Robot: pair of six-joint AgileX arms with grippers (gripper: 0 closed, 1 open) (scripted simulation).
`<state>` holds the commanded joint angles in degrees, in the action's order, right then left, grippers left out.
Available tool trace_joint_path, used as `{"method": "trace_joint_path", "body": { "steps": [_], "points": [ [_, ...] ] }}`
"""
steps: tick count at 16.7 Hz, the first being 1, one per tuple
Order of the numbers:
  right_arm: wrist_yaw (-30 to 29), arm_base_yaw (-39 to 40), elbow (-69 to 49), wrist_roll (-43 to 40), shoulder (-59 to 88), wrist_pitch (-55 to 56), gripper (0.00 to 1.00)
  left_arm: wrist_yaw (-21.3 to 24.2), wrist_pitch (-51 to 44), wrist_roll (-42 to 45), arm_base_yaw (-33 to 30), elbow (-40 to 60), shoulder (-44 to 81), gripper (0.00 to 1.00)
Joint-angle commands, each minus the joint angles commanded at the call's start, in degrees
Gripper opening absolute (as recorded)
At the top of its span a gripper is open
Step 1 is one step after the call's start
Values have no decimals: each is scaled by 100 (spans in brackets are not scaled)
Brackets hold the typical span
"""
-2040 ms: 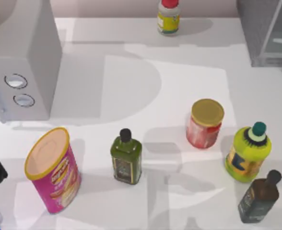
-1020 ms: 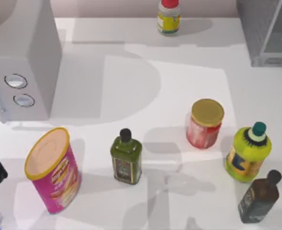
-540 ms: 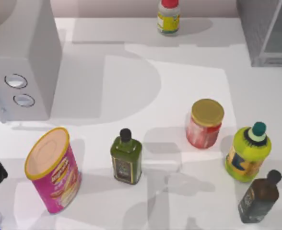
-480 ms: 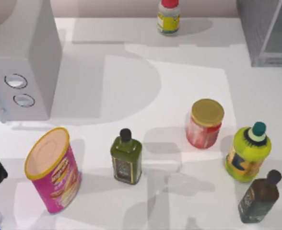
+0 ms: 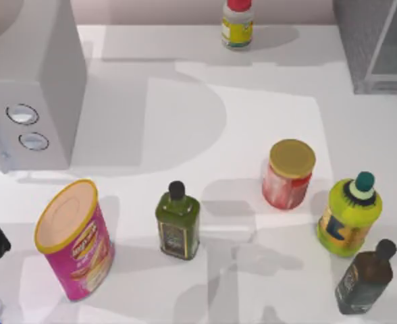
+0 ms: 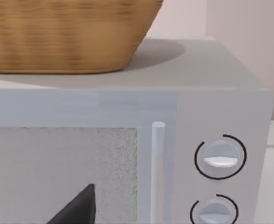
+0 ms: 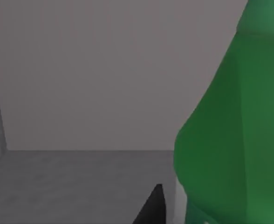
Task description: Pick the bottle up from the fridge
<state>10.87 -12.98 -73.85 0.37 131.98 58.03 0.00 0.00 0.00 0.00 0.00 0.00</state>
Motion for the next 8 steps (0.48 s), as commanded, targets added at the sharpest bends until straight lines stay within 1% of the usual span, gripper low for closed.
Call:
{"method": "trace_joint_path", "body": {
  "steps": [6, 8],
  "points": [
    [2, -18, 2, 7, -22, -21, 0, 0, 0, 0, 0, 0, 0, 100],
    [0, -21, -33, 1, -172, -221, 0, 0, 0, 0, 0, 0, 0, 100]
  ]
}}
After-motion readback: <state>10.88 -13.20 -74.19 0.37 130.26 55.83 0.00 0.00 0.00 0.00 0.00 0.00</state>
